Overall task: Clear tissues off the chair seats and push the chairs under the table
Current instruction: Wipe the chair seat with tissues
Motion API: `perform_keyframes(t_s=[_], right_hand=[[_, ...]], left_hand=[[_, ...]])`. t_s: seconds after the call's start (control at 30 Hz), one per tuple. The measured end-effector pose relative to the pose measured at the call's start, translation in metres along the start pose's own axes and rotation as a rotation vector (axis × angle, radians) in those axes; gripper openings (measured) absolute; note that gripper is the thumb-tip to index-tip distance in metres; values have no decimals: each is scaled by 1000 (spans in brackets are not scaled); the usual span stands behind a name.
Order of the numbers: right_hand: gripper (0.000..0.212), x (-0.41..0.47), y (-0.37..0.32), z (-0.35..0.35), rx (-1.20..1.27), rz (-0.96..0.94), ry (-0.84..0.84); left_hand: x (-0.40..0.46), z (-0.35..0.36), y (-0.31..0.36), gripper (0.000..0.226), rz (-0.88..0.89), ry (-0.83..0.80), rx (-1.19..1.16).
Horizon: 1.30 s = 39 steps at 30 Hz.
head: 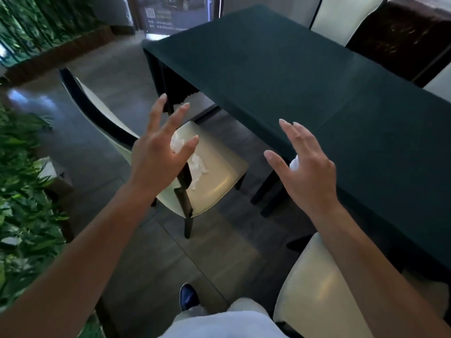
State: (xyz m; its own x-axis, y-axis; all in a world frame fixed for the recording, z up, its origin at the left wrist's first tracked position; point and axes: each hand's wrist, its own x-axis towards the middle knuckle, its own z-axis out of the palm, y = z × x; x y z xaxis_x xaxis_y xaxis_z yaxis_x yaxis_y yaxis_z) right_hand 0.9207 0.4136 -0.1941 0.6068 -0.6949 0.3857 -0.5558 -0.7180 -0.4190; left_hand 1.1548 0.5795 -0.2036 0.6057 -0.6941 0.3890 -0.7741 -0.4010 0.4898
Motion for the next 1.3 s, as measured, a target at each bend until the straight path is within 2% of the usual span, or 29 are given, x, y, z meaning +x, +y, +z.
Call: perform_keyframes(t_s=[0.3,0.57,0.67,0.9,1.17,1.3], right_hand=[[62,77,6,48,73,-44,-59],[60,181,54,111,165,-234,-225],[61,220,79,126,193,-284,-355],[60,277,83,156,248,-377,-543],[54,285,67,193,328,-440,-500],[57,289,71,225,241,-429,-594]], left_hand=[[55,34,-40,63,-63,-17,8],[101,69,-59,62,-299,104,167],[108,82,-47,62,-457,153,211],[112,104,2,63,-614,171,255],[126,140,9,61,-711,223,233],[126,149,9,59,-739,309,208]])
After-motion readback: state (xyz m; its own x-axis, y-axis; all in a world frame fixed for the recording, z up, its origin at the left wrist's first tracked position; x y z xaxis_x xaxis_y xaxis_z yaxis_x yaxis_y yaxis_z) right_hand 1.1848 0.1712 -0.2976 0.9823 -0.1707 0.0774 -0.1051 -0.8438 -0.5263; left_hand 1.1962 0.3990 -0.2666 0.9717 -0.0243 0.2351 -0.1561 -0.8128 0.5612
